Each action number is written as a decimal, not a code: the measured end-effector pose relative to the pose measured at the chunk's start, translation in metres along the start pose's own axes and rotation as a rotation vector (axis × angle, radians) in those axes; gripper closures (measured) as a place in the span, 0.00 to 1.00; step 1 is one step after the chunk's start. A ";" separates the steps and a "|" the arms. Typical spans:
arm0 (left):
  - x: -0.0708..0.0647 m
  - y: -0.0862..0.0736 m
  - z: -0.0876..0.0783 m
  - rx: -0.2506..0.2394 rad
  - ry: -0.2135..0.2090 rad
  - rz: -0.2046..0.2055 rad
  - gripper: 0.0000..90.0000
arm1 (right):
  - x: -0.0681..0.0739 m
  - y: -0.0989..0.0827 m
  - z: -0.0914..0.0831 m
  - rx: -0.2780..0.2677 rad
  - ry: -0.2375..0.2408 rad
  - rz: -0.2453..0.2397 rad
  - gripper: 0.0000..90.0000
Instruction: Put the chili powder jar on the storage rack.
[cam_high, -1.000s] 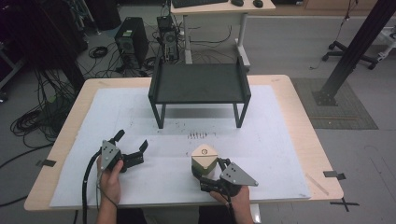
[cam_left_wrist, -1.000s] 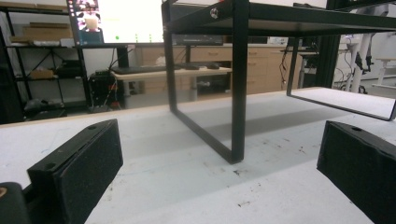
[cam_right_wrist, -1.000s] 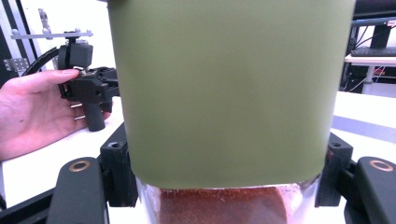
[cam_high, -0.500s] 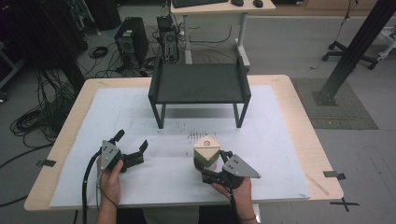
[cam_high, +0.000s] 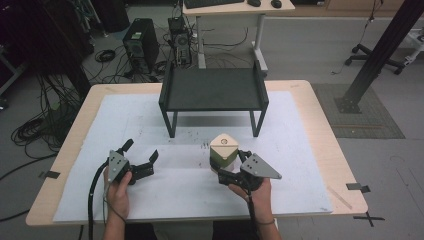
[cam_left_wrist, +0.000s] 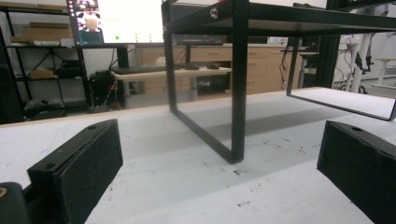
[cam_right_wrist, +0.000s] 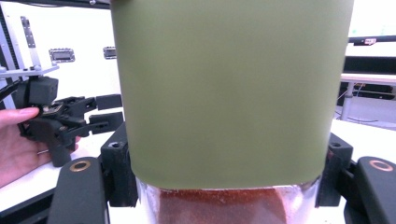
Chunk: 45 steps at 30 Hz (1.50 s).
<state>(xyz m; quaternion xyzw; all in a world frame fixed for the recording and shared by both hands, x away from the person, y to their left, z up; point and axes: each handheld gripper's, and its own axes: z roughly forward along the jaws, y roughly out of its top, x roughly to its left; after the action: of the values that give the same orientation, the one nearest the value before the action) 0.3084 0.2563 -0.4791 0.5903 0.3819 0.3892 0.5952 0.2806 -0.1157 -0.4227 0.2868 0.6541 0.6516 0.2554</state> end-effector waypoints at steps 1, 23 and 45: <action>0.000 0.000 0.000 0.000 0.000 0.000 0.00 | -0.001 0.002 0.001 0.000 -0.001 -0.001 0.33; 0.000 0.000 0.000 -0.001 0.000 0.000 0.00 | -0.027 0.040 0.018 -0.020 -0.029 0.004 0.33; 0.000 0.000 0.000 -0.001 -0.001 0.000 0.00 | -0.054 0.084 0.037 -0.029 -0.045 -0.015 0.33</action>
<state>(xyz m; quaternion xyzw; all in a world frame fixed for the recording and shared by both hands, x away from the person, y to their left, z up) 0.3084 0.2564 -0.4791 0.5903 0.3815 0.3893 0.5954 0.3484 -0.1295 -0.3420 0.2926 0.6408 0.6526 0.2793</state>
